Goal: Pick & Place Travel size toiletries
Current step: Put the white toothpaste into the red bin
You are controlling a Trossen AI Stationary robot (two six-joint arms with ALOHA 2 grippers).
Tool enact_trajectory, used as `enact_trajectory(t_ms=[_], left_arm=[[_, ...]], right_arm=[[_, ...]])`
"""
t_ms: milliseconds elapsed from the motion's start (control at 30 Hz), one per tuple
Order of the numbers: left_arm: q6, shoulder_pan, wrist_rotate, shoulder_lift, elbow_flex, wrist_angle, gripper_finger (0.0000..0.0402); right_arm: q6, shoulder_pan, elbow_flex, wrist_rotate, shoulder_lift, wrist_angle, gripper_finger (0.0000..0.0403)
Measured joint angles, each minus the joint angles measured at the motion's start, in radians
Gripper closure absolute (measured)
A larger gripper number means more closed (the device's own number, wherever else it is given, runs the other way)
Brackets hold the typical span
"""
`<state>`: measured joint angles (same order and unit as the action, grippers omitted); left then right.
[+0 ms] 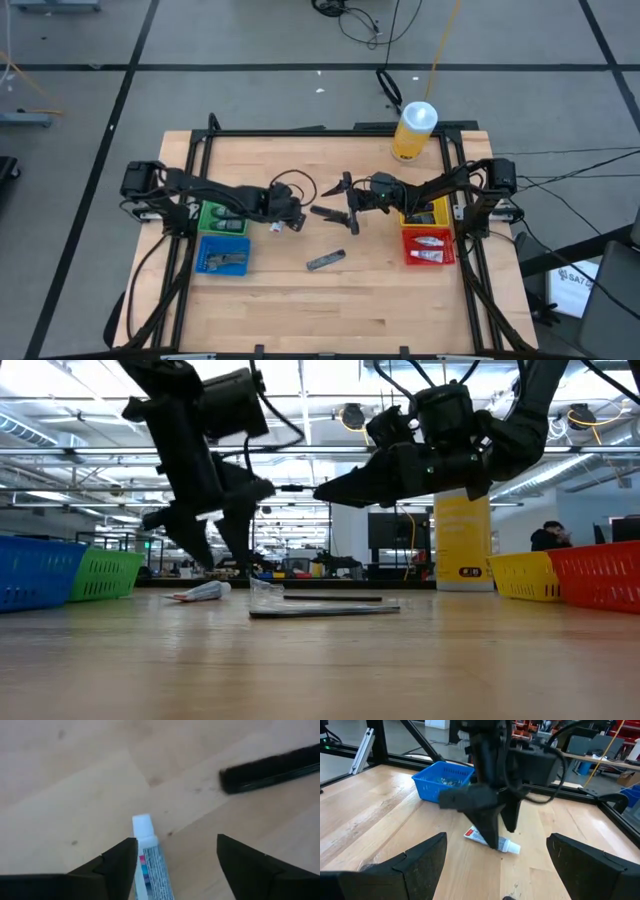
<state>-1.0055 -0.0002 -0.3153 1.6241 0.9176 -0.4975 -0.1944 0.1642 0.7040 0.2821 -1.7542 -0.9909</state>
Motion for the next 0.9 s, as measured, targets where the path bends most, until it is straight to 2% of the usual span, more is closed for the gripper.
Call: enact_trajectory(t_ms=[133, 300, 500, 900], left_arm=[[-0.039, -0.01, 0.004, 0.043, 0.0, 0.003, 0.0105], [-0.056, -0.022, 0.004, 0.092, 0.0, 0.015, 0.0114], [-0.05, -0.024, 0.019, 0.117, 0.0, 0.035, 0.0163], [0.002, -0.024, 0.023, 0.114, 0.0, 0.037, 0.0284]], right_arm=[[0.002, 0.0, 0.0, 0.0, 0.0, 0.001, 0.0069], [0.003, 0.0, 0.0, 0.0, 0.0, 0.001, 0.0069], [0.003, 0.0, 0.0, 0.0, 0.0, 0.001, 0.0069], [0.003, 0.0, 0.0, 0.0, 0.0, 0.0, 0.0069]])
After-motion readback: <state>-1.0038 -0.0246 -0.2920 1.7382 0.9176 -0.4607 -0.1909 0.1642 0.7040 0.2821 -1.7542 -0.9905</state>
